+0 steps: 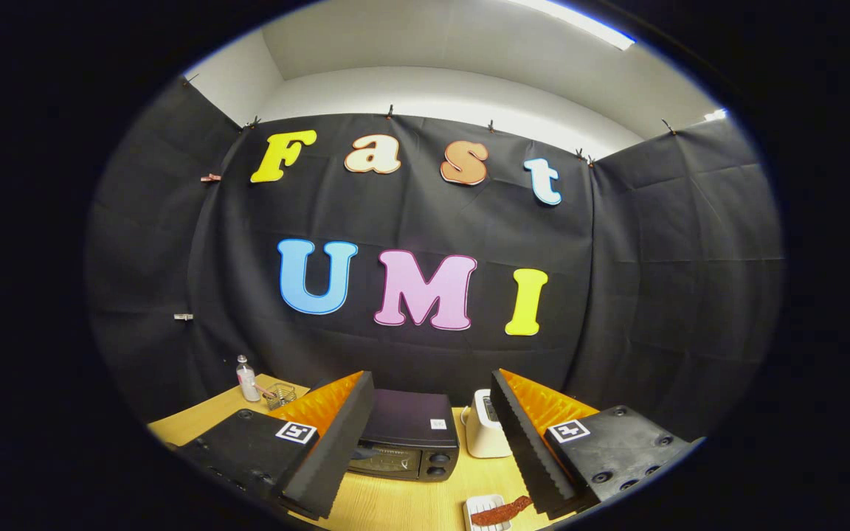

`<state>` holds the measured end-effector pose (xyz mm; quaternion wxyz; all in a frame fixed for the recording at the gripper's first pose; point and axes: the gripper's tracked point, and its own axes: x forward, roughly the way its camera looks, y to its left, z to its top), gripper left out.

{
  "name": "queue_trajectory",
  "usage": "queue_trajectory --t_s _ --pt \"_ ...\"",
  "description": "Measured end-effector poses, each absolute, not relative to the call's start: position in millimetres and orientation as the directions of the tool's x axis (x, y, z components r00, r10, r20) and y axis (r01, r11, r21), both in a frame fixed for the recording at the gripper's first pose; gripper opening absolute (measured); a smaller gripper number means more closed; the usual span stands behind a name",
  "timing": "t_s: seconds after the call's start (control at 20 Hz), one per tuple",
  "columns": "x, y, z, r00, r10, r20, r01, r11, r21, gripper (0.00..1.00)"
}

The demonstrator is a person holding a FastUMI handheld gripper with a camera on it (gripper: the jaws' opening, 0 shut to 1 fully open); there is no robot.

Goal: Open the toaster oven, put the food inside, and close the toaster oven door.

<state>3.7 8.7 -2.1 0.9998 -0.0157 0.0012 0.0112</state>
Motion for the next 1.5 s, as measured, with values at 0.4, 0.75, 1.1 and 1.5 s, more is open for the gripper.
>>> queue_trajectory --t_s 0.4,0.75,1.1,1.5 --pt "13 30 -19 0.999 0.028 -0.027 -0.029 1.0 -0.011 0.98" --pt "42 73 -60 0.993 0.056 -0.1 -0.052 0.998 0.045 0.97" --pt "85 107 -141 0.967 0.055 -0.248 -0.038 0.996 0.076 0.97" --pt "123 139 -229 0.903 0.067 -0.424 -0.032 0.996 0.088 0.98"
